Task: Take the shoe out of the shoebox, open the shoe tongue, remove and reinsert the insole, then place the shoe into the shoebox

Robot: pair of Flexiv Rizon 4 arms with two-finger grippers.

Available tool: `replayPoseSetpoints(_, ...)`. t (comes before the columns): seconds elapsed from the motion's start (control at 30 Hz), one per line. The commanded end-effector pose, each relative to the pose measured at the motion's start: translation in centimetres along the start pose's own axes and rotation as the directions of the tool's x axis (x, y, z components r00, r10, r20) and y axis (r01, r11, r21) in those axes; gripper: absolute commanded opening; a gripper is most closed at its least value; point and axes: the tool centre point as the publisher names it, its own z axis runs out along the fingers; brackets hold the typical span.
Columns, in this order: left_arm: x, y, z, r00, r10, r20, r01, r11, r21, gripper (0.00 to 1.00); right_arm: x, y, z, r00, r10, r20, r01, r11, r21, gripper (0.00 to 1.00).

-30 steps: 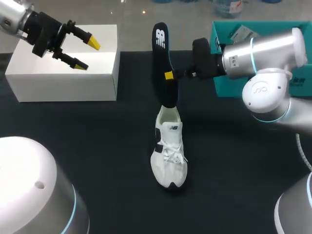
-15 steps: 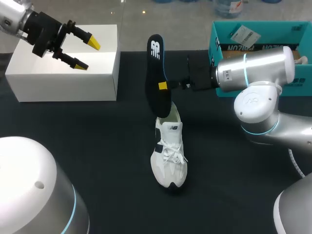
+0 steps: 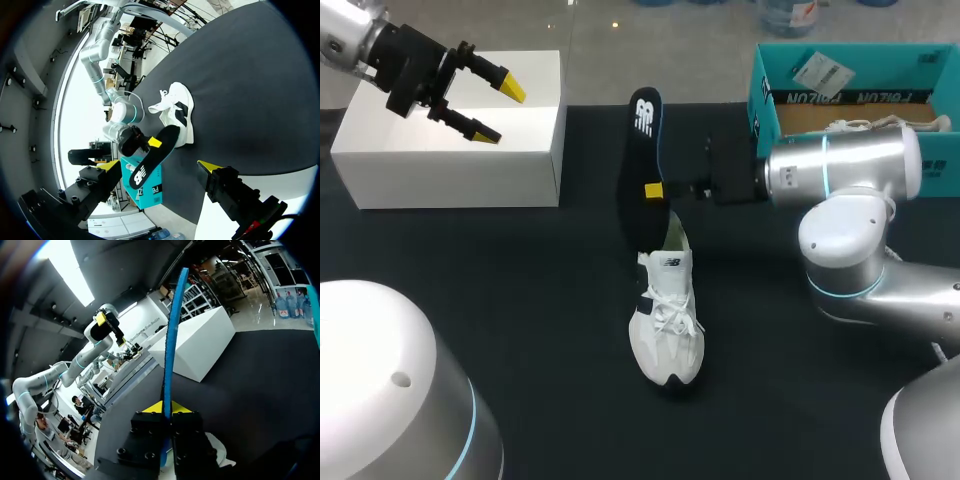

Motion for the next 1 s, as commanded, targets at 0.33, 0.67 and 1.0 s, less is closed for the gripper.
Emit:
replayPoseSetpoints(0.33, 0.0, 0.0, -0.1, 1.000, 0.001, -0.003, -0.001, 1.000, 0.001, 1.00, 0.9, 1.8, -1.8, 0.998, -0.049, 0.033, 0.049, 0.999, -0.018, 0.00)
replayPoseSetpoints(0.67, 0.0, 0.0, -0.1, 1.000, 0.001, -0.003, -0.001, 1.000, 0.001, 1.00, 0.2, 1.7, -3.0, 0.999, -0.031, 0.044, 0.032, 0.999, -0.037, 0.00)
replayPoseSetpoints(1.0, 0.0, 0.0, -0.1, 1.000, 0.001, -0.003, -0.001, 1.000, 0.001, 1.00, 1.8, -0.4, -0.4, 0.999, 0.008, -0.043, -0.009, 0.999, -0.034, 0.00)
